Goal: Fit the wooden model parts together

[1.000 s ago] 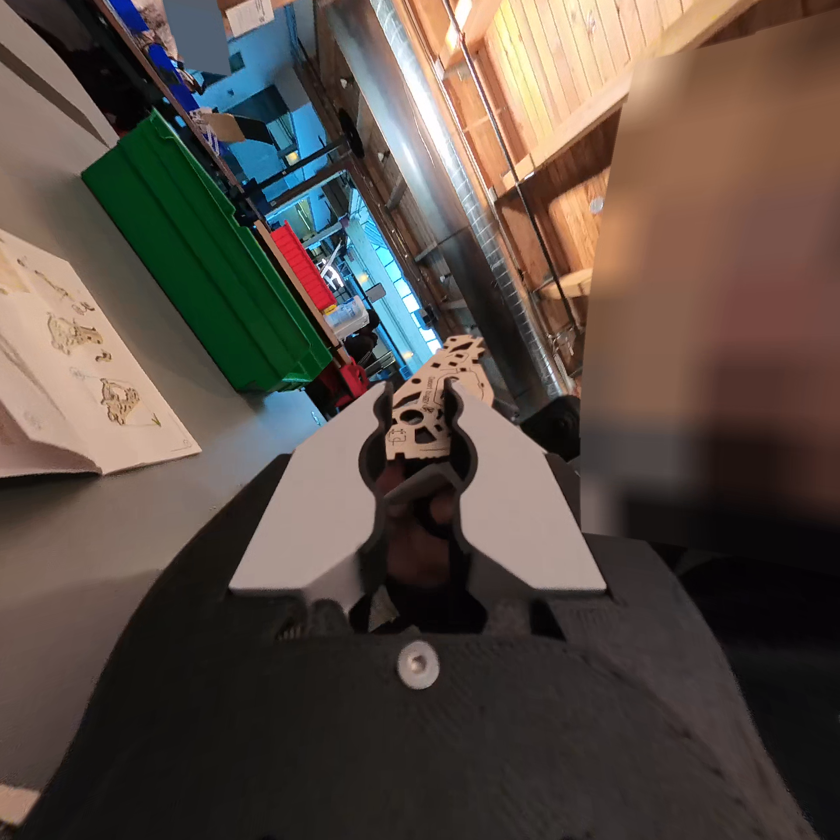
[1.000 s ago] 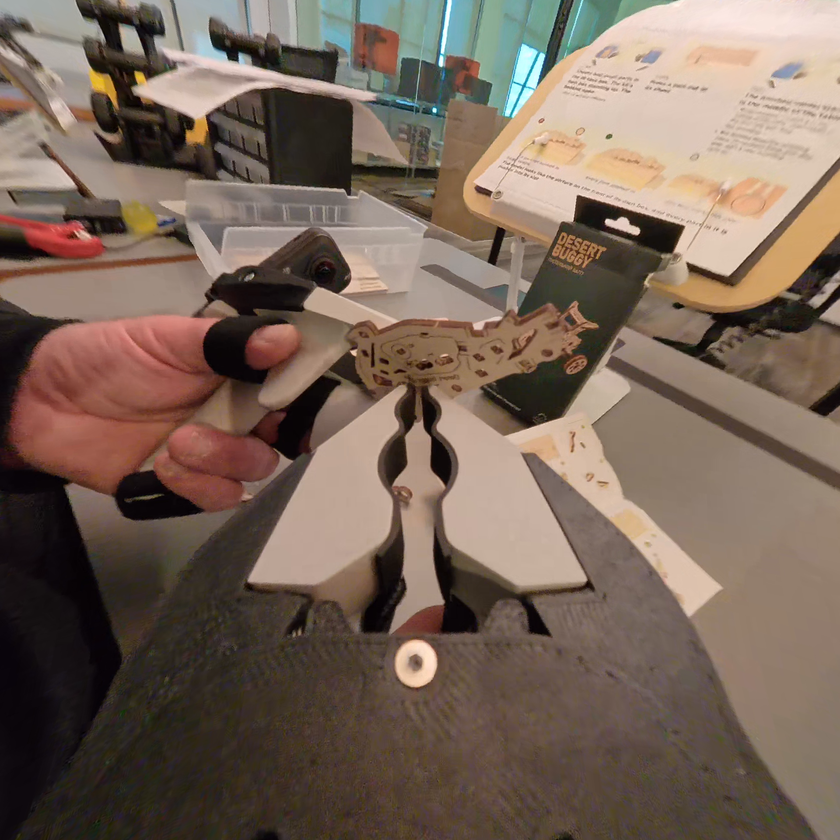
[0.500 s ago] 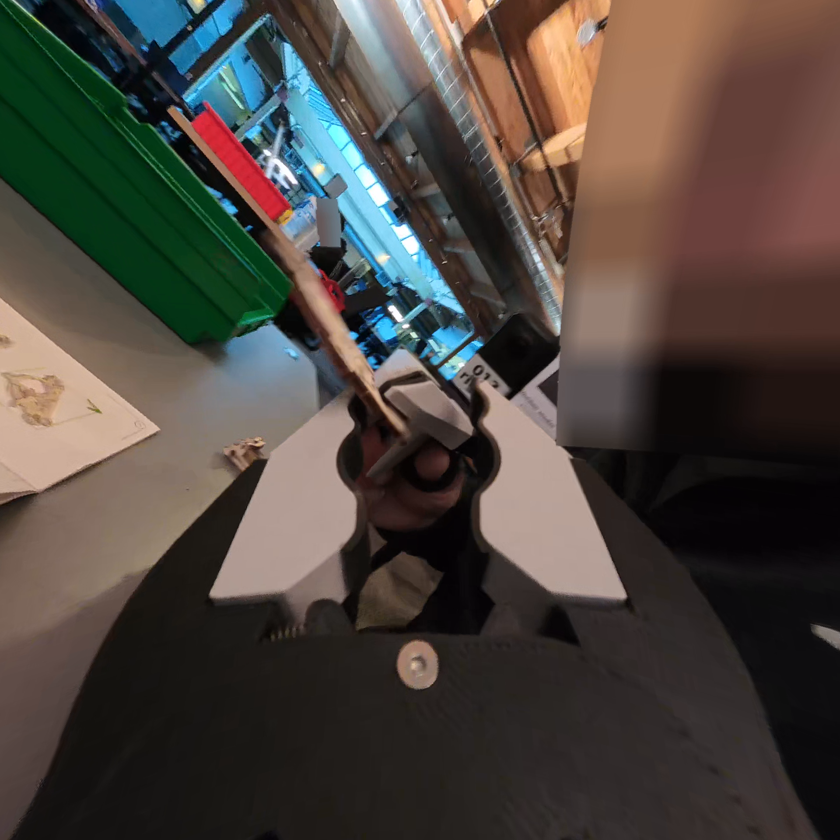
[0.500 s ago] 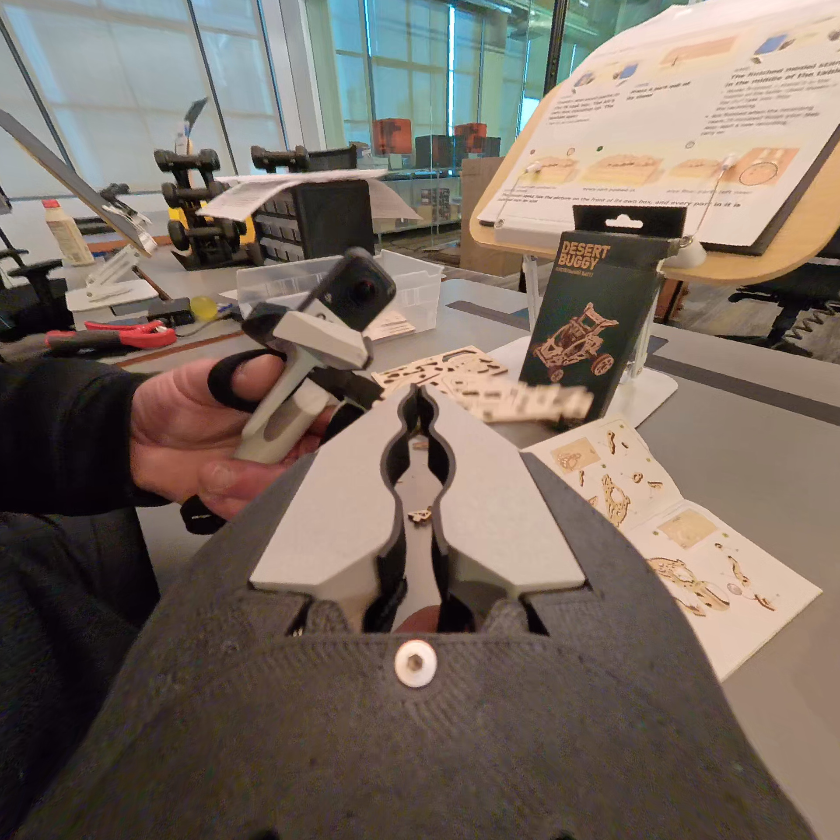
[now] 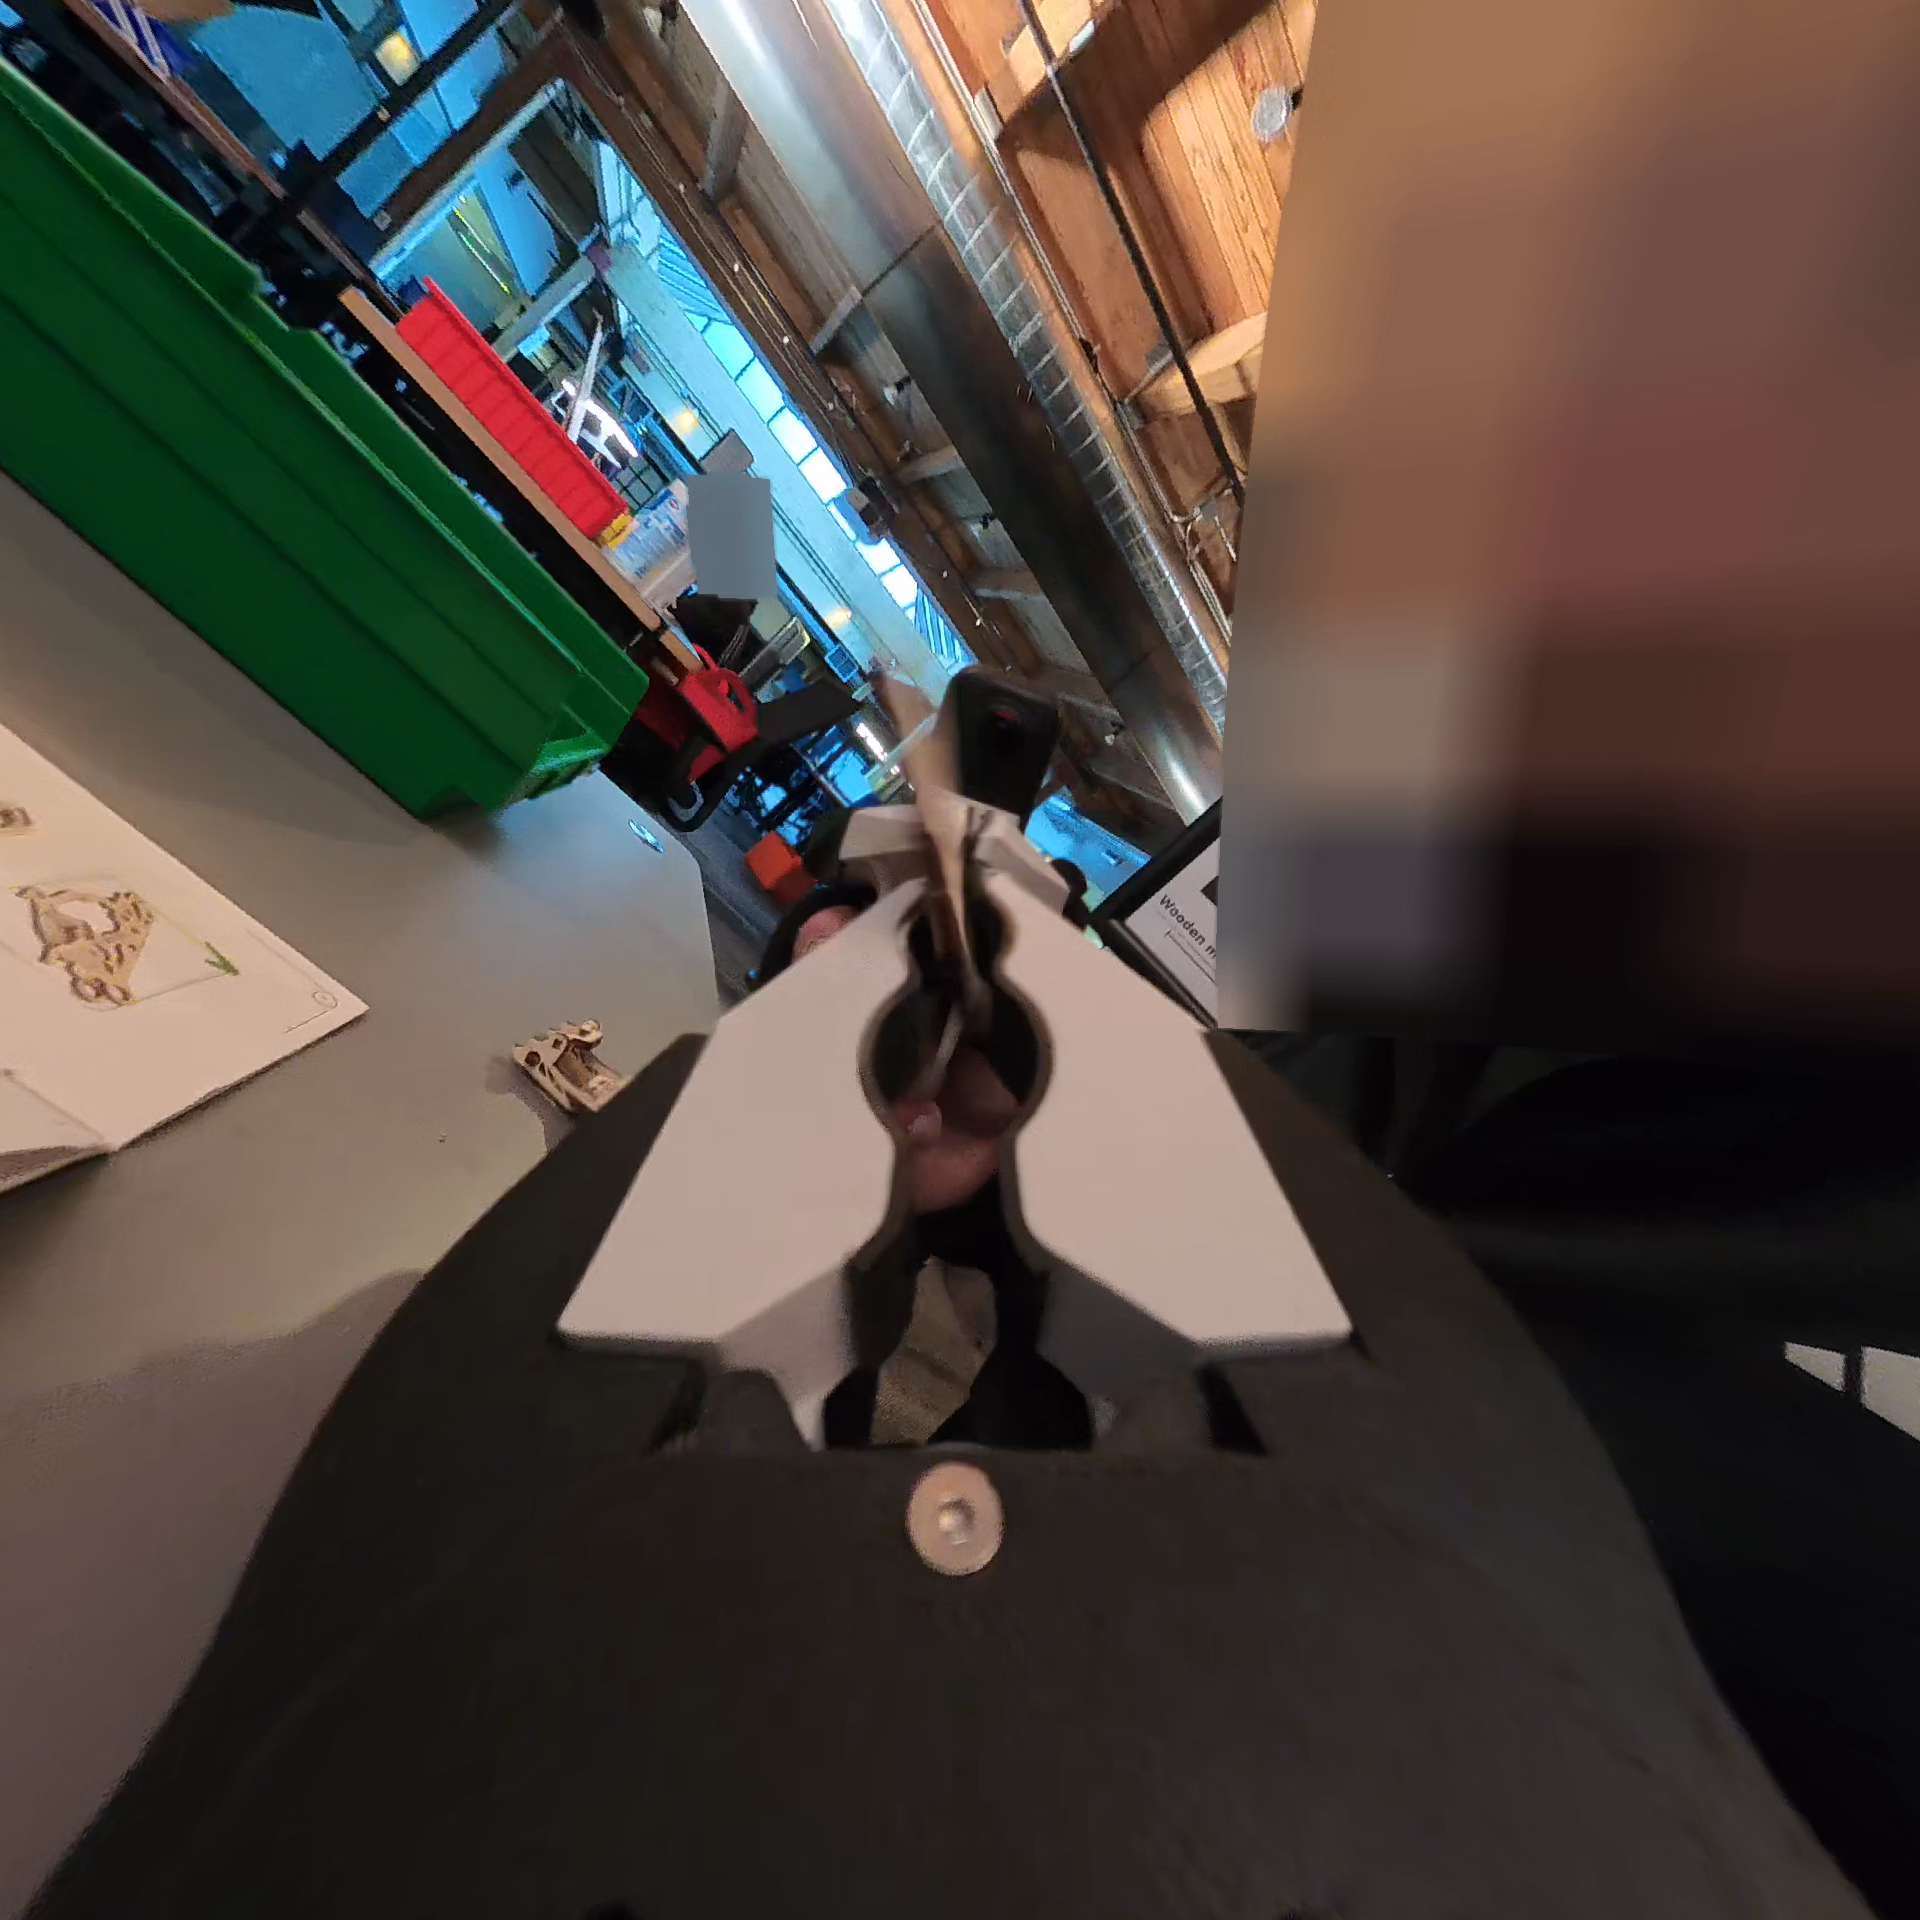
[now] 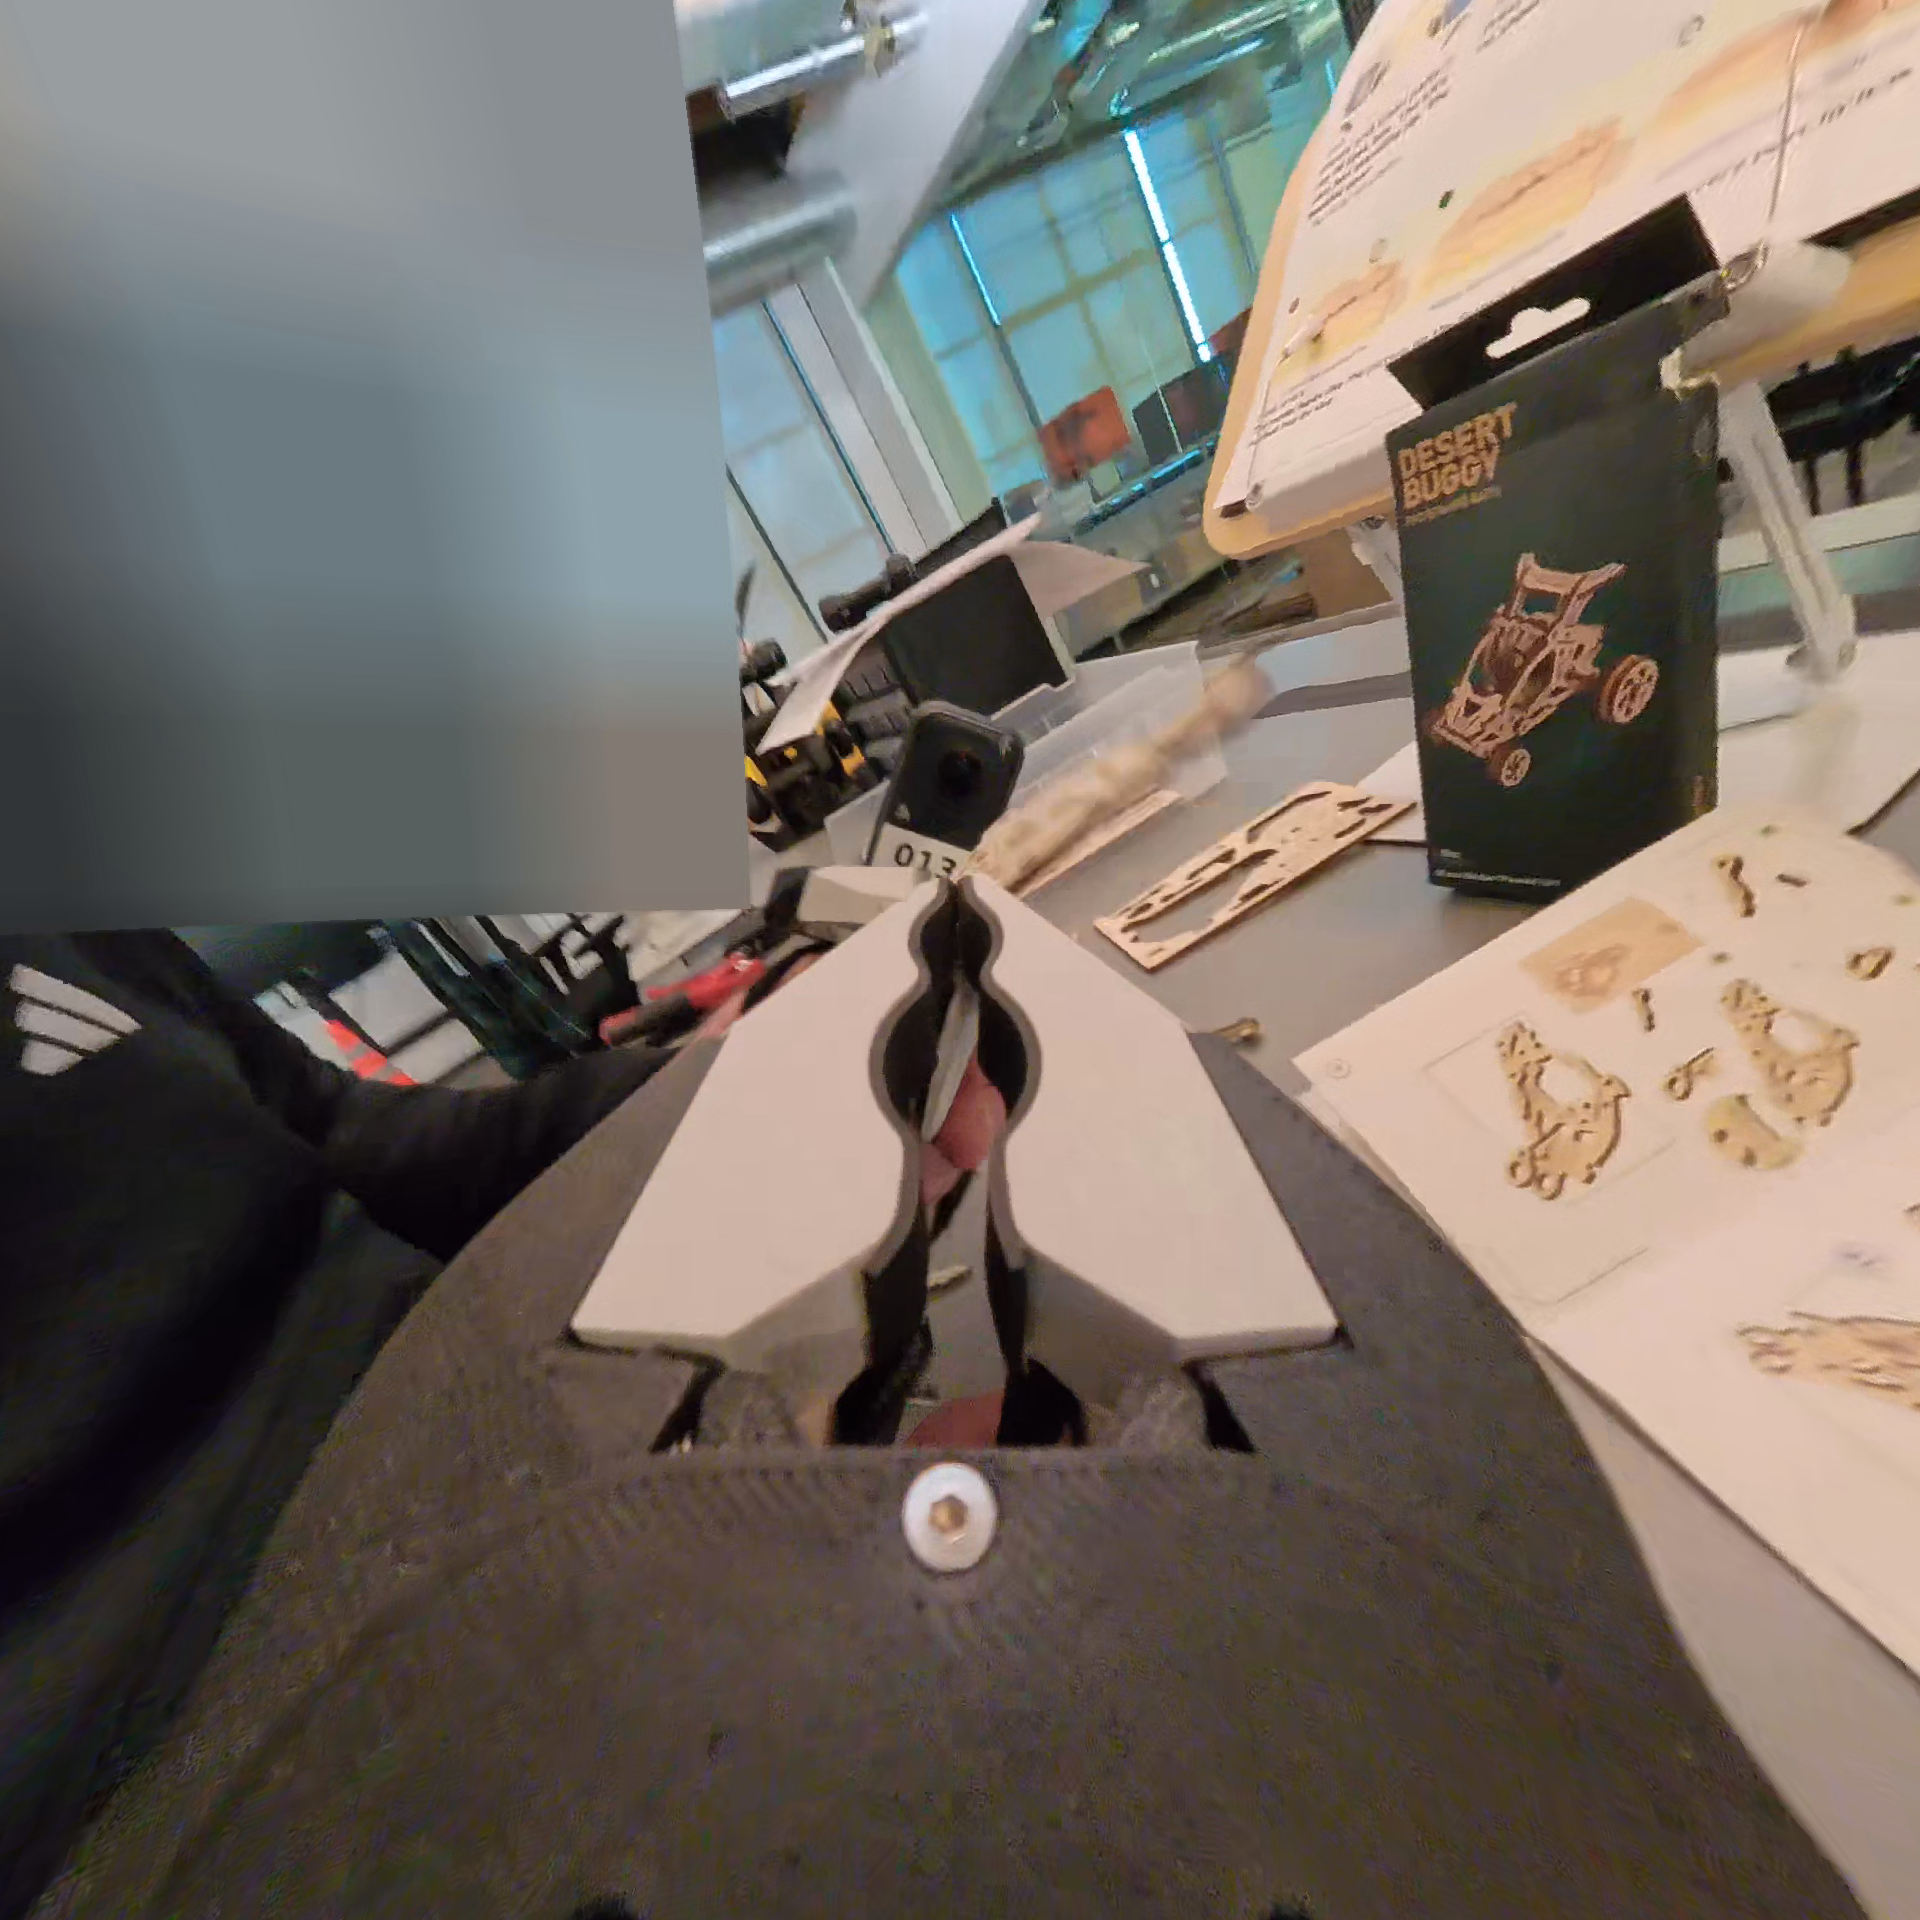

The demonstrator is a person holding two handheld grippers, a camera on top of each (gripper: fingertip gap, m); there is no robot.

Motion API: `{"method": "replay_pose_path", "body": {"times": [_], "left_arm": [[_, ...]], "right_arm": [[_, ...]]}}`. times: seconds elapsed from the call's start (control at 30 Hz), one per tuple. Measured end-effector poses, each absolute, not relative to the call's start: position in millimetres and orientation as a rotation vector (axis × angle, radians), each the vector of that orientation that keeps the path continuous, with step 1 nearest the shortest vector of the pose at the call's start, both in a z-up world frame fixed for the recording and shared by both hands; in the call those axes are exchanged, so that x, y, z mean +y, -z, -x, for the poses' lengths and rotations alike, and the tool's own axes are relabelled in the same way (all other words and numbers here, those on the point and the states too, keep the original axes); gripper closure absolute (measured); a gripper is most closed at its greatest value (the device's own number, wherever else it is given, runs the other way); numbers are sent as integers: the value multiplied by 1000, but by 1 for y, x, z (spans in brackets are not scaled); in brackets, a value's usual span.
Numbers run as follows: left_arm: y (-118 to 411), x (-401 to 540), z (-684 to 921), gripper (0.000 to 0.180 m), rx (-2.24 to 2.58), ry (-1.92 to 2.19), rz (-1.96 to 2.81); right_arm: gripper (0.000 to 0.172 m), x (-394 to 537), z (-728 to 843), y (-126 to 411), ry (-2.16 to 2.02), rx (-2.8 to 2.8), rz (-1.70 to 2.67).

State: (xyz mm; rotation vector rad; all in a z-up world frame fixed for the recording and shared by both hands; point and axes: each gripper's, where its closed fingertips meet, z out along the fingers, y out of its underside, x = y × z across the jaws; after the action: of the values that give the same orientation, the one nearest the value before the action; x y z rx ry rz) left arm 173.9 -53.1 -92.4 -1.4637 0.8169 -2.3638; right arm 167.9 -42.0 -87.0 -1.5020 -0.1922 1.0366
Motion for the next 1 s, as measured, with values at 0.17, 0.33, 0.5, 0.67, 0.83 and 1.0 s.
{"method": "replay_pose_path", "body": {"times": [0.17,0.33,0.5,0.67,0.83,1.0], "left_arm": [[106,-52,-178,180,827,2307,1577],[111,-67,-178,180,1009,2273,1628],[115,-84,-173,179,1238,2221,1623],[124,-74,-178,161,1230,2080,1695],[125,-57,-177,142,1151,1976,1709],[125,-60,-177,142,1150,1967,1696]], "right_arm": [[171,-45,-172,89,-1027,-209,1530],[141,-39,-189,93,-937,-166,1587],[163,-50,-180,83,-1138,-203,1531],[171,-52,-187,81,-1109,-175,1496],[171,-49,-204,74,-922,-173,1476],[171,-46,-228,69,-1118,42,1350]]}}
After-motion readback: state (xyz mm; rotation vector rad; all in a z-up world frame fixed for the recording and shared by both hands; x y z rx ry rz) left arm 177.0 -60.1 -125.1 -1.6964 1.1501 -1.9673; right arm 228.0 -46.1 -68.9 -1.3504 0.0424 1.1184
